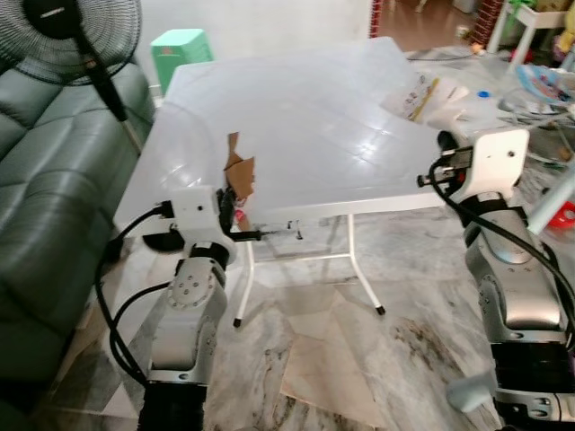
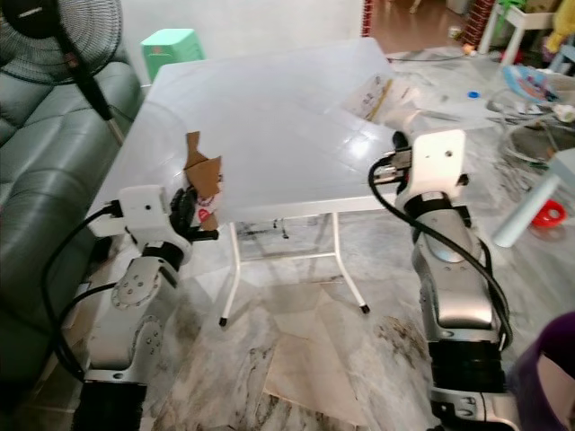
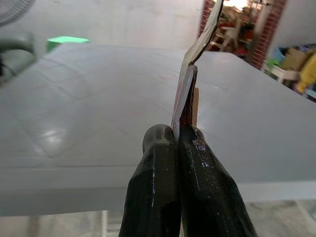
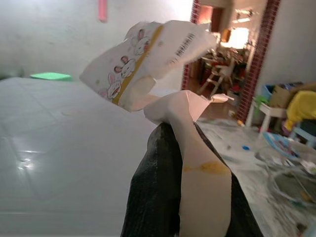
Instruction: Picking trash to rubbish bin
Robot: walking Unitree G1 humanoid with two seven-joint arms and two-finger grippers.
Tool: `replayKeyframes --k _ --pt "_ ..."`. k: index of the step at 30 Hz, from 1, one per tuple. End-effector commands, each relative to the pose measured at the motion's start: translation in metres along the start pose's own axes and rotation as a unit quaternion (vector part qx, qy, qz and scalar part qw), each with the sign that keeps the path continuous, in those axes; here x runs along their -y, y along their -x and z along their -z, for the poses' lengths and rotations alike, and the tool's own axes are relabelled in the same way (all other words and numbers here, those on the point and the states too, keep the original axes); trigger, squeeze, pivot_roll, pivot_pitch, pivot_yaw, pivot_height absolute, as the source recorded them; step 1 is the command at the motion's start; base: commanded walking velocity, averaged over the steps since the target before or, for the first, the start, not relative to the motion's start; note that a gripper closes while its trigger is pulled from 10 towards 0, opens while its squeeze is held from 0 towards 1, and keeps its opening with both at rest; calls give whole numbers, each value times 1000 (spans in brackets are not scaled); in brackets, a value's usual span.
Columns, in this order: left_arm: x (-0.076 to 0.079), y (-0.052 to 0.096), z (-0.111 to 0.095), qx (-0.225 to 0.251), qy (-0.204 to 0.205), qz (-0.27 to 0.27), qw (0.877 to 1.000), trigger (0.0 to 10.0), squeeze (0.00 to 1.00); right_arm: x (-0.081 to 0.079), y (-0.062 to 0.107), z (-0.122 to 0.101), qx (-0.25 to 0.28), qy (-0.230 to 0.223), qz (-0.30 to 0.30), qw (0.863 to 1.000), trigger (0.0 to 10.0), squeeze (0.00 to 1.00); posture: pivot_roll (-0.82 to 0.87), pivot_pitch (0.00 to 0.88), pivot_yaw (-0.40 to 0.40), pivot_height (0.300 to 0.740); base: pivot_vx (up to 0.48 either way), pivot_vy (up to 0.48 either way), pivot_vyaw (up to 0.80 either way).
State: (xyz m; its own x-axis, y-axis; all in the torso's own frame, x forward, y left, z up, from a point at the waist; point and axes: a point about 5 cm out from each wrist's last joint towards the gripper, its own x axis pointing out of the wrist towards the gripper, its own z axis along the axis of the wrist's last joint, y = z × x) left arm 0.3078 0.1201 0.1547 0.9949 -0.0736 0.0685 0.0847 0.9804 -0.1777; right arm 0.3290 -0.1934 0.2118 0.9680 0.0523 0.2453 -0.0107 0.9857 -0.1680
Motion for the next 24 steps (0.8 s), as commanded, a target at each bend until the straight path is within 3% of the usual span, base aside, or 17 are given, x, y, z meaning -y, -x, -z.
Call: replayKeyframes --k 1,3,12,24 --pt "-1 0 0 -1 1 5 1000 10000 0 -4 0 -3 4 0 -5 1000 10000 0 -88 61 84 740 0 0 0" --pt "-1 0 1 -3 4 6 1000 10000 0 -5 0 -3 4 0 -6 1000 10000 0 -88 61 84 740 0 0 0" --pt "0 -1 -1 2 25 16 1000 10000 0 -5 -3 -5 5 -1 -9 1000 10000 0 -87 57 79 740 0 0 -800" --pt "1 -1 -1 0 26 22 999 10000 0 -6 -2 -5 6 -1 -10 1000 10000 0 -88 55 81 740 0 405 -800"
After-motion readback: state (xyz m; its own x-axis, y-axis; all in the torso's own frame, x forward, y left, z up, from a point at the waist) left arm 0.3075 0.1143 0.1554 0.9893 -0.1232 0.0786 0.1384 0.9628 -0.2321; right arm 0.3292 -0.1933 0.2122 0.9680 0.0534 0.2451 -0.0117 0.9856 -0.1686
